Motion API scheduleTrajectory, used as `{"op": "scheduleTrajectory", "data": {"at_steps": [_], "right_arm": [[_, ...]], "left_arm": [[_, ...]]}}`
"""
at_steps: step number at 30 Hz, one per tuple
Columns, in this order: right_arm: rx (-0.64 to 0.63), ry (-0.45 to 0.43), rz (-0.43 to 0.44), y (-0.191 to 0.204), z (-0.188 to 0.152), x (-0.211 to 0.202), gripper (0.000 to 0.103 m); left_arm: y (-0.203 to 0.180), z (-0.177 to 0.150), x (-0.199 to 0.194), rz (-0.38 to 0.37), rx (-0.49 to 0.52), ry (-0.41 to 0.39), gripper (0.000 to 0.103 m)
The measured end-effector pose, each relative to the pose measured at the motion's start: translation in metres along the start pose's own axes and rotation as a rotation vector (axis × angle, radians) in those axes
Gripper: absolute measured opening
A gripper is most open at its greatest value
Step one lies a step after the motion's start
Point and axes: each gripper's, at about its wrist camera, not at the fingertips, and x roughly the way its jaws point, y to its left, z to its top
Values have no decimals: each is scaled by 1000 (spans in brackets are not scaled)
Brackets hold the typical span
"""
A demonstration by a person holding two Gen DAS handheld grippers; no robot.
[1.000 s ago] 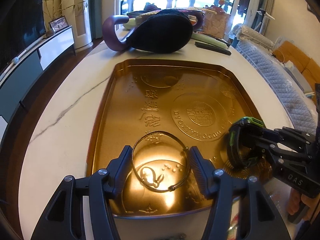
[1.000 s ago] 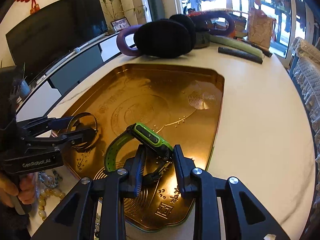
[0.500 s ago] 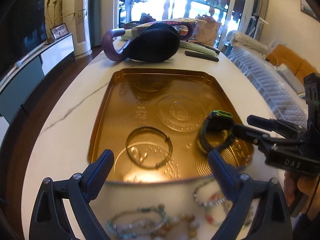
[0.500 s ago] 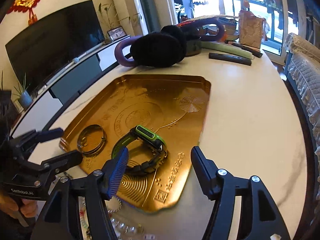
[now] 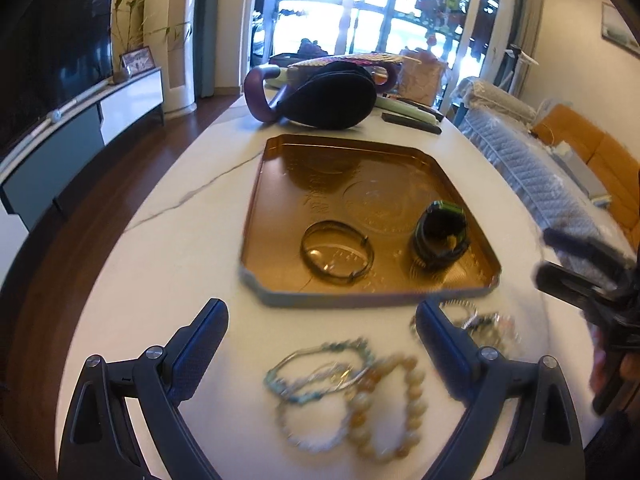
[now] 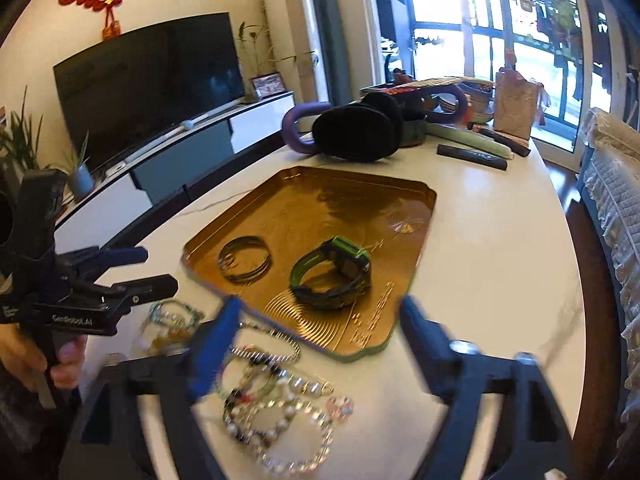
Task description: Organize jewelry
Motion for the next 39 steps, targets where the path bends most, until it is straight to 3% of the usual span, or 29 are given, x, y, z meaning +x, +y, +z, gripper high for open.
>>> {"op": "scheduleTrajectory", "data": {"at_steps": [7,12,15,17,22,27,31,36,39], "right_arm": [[73,58,66,-4,-9,-11,103],[178,71,156,-10,-30,-17,102],[216,113,183,-10,-35,-9,80],[200,143,170,-9,-36,0,60],[158,200,159,-5,-41,19,38],[89,209,157,5,-39,27,32],[70,213,142,11,-38,31,32],[65,228,140,14,-39,36,31],[9,234,107,21,-39,39,14]], "left_arm": [[2,-25,-6,9,113,31,95],[1,-30,2,-36,119,76,93],[-3,-29,9,-56,127,95,86],[-4,-28,14,-75,123,109,73],[-10,-27,21,-103,144,134,46],[-8,-26,23,-111,151,137,35],[-3,-24,19,-121,117,119,19],[0,-21,14,-135,111,108,13],[-1,-20,13,-137,112,103,10]]}}
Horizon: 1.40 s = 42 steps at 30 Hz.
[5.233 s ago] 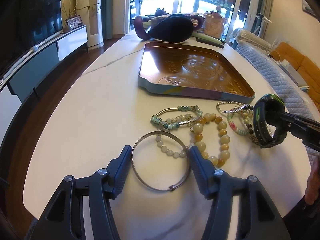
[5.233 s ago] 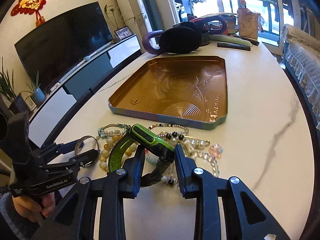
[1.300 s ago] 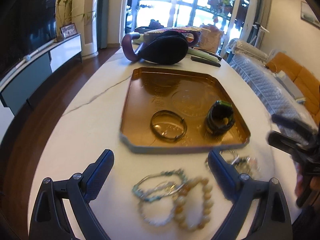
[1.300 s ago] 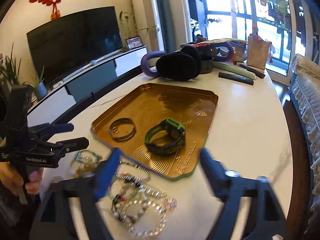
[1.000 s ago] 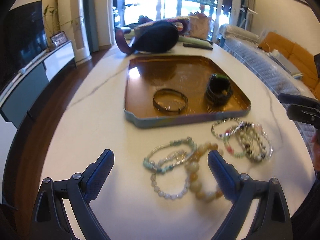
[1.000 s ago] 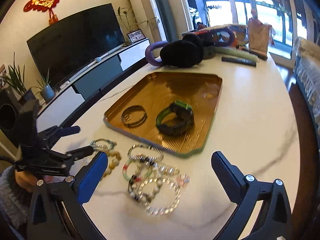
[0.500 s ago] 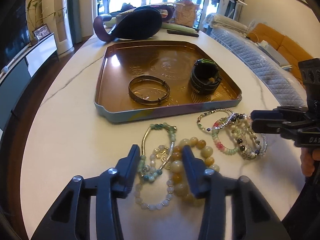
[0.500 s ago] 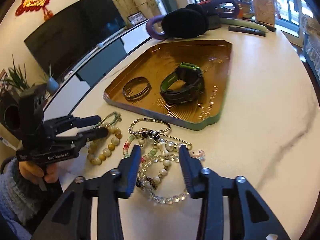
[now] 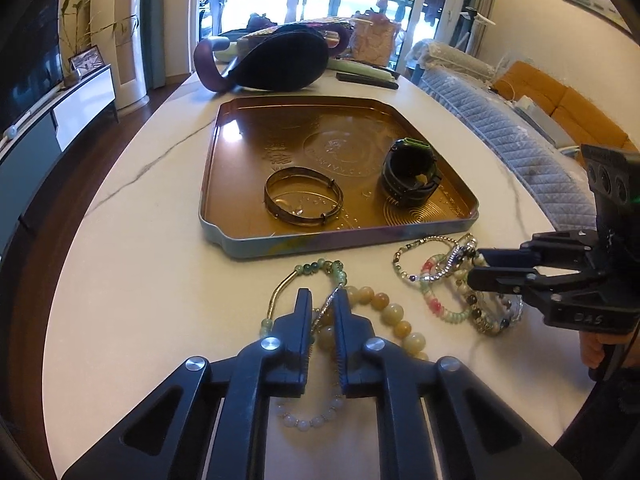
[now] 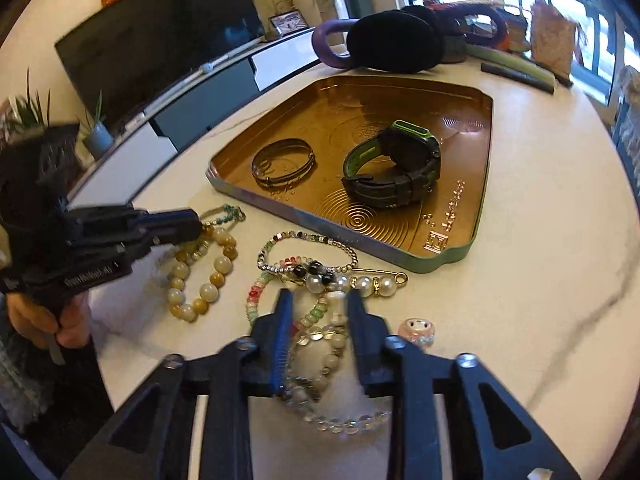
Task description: Organize jewelry
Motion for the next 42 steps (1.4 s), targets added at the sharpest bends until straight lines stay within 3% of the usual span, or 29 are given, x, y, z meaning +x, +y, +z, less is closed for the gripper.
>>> {"op": "scheduleTrajectory", "data": {"at_steps": [1,10,19,22,23,25,28,31,32,34,42], "right_arm": [[-12,-1,-13,2,0,0,11],[-30,-53,-30,2,5,-15,9],[1,-126,-13,-3,13,-37,9],[-3,-135,-15,-2,13,-40,9],[-4,-134,-12,-1,14,-40,9],[-5,-134,-12,0,14,-41,9],[-6,-132,-7,0,13,-42,9],[-11,-136,-1,1,13,-44,9],[-14,-134,2,2,14,-45,9],[-19,-133,2,3,13,-44,9],[-16,-162,7,5,15,-53,9]], "left_arm": [[0,0,-1,-2,0,-2,10],[-3,3,-7,-20,7,-19,7],[7,14,-30,-70,-59,-81,7],[6,14,-18,-28,-35,-21,16],[5,13,-16,-22,-34,-9,28],[-1,12,-8,-24,-19,12,43],[-12,10,-1,17,42,11,45],[-16,8,8,16,74,28,41],[-16,8,11,6,78,38,22],[-15,7,13,-1,73,49,10],[-10,11,-3,-56,24,10,10]]}}
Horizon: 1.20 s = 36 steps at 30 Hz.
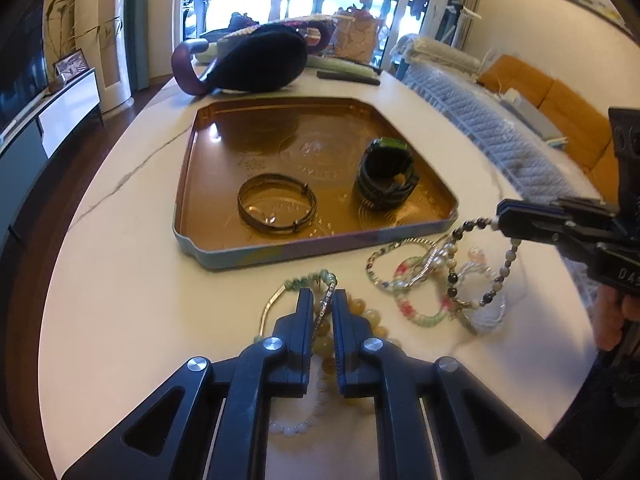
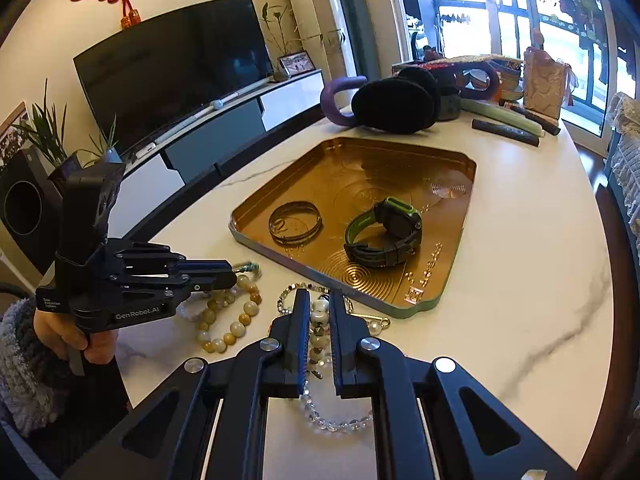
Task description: Organize jewelry
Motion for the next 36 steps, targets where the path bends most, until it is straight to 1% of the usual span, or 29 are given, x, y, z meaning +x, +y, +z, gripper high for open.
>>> {"op": "scheduleTrajectory", "data": {"at_steps": [3,5,8,11,13,15,17,18,19,20,21,22,23,24,26,30,31,33,34,35,36], "right_arm": [[-6,-25,-1,2,4,-7,9],[-12,-54,-8,3,7,-13,9],[-34,-88,-21,8,11,-22,9],[-63,-103,-49,12,13,-26,9],[-77,-75,-53,14,12,-22,9],[-71,-42,-69,11,6,-14,13],[-41,20,-58,3,1,-2,24],[-29,32,-51,-1,-1,0,27],[-11,42,-44,-5,-4,2,33],[12,56,-39,-10,-6,5,37],[24,64,-33,-12,-8,6,37],[42,72,-21,-16,-9,8,37],[62,82,-4,-18,-11,10,37],[71,91,10,-19,-12,13,37],[78,117,29,-18,-16,20,37],[41,170,7,-9,-23,33,37],[36,192,-4,-8,-25,38,37],[17,192,-17,-6,-26,40,35],[1,192,-26,-5,-25,41,26],[-2,193,-31,-6,-25,42,11],[2,195,-27,-7,-25,42,11]], "left_arm": [[1,4,-9,-21,-24,-28,10],[2,7,-14,-20,-38,-46,10],[0,11,-21,-37,-44,-71,8],[-2,13,-23,-63,-54,-73,8],[-3,14,-21,-58,-53,-68,8],[-5,12,-15,-50,-37,-38,8],[-8,8,-7,-8,-16,-5,12],[-9,5,-1,15,-1,19,14],[-11,2,2,26,11,36,16],[-13,-1,5,32,27,40,21],[-15,-3,6,36,41,45,25],[-16,-4,8,42,55,45,34],[-18,-5,9,50,67,47,39],[-20,-5,11,55,75,49,40],[-22,-6,17,59,92,60,40],[-24,-7,22,81,114,58,40],[-25,-7,23,92,123,54,38],[-24,-7,22,112,122,47,21],[-21,-7,21,112,110,41,13],[-19,-6,20,98,96,43,12],[-16,-5,19,87,74,40,12]]}}
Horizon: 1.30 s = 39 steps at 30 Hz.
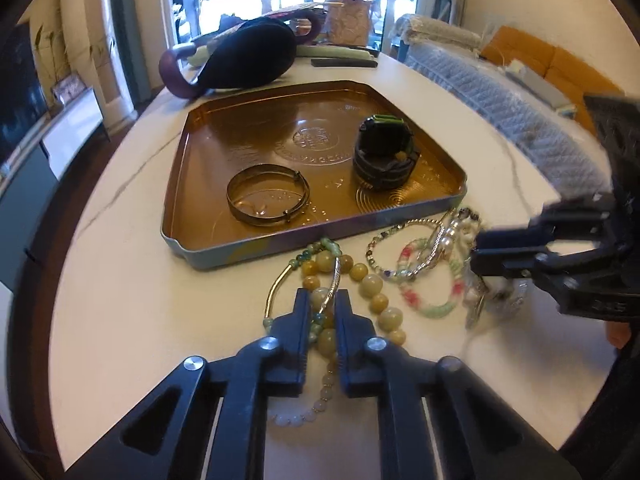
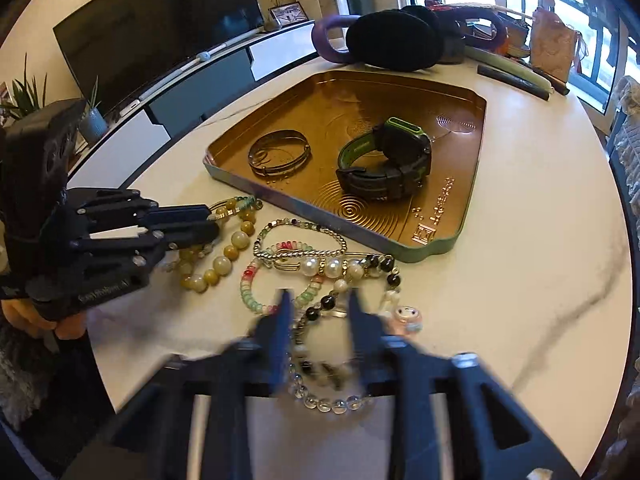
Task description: Organize jewelry
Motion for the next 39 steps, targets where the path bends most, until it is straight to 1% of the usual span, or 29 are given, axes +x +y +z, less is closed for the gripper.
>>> {"op": "scheduleTrajectory", "data": {"at_steps": [1,3,5,7,10,11,13,14,15,16,18,20,21,22,25,27,28,29,30,31,32,34,36,38,39], "right_arm": [[9,1,13,-2,0,0,7],[14,0,18,-3,1,-1,4],[9,-16,18,-3,2,-6,4],[5,-38,16,-1,4,-12,4],[3,-70,14,-1,7,-21,4],[4,-74,10,-2,8,-23,4],[1,-51,11,-2,7,-19,4],[12,-47,9,-3,6,-17,8],[29,-35,24,-4,4,-13,11],[32,-24,32,-4,4,-10,12],[31,-18,26,-3,3,-8,18],[29,-20,32,-2,3,-8,30],[26,-20,26,-1,3,-7,33],[20,-15,13,0,4,-5,36],[14,22,0,0,4,6,36],[3,22,-13,1,5,10,37],[-3,21,-16,2,6,10,36],[-2,19,-16,2,7,10,24],[4,18,-12,1,7,11,15],[11,21,3,0,7,11,8],[16,20,14,-1,8,10,7],[3,6,0,0,8,7,7],[-8,-8,-6,2,8,2,7],[-5,-21,-7,3,8,-3,7],[-6,-24,-7,3,8,-5,7]], "left_arm": [[2,0,-2,3,-11,-6,12],[2,2,-5,-6,-16,-11,12],[3,3,-12,-6,-27,-33,12],[3,4,-16,-29,-25,-39,12],[3,5,-21,-35,-22,-48,12],[3,6,-23,-38,-23,-51,12],[4,6,-26,-40,-25,-60,12],[5,6,-28,-41,-28,-64,12],[5,6,-29,-42,-33,-68,12],[6,6,-30,-47,-38,-71,12],[7,6,-30,-53,-39,-70,12],[6,6,-24,-40,-28,-47,12],[5,4,-21,-30,-23,-34,12],[4,3,-14,-3,-16,-11,13],[-2,-2,-2,30,27,37,18],[-9,-4,-4,78,76,20,19],[-10,-5,-3,79,88,17,18],[-12,-5,-4,73,101,17,17],[-12,-5,-5,69,102,15,16],[-13,-5,-7,58,103,9,13],[-14,-5,-9,49,107,3,11],[-13,-4,-14,44,106,-13,8],[-12,-5,-15,36,110,-6,8],[-12,-6,-14,51,111,-5,8],[-13,-6,-13,46,111,-5,8]]}}
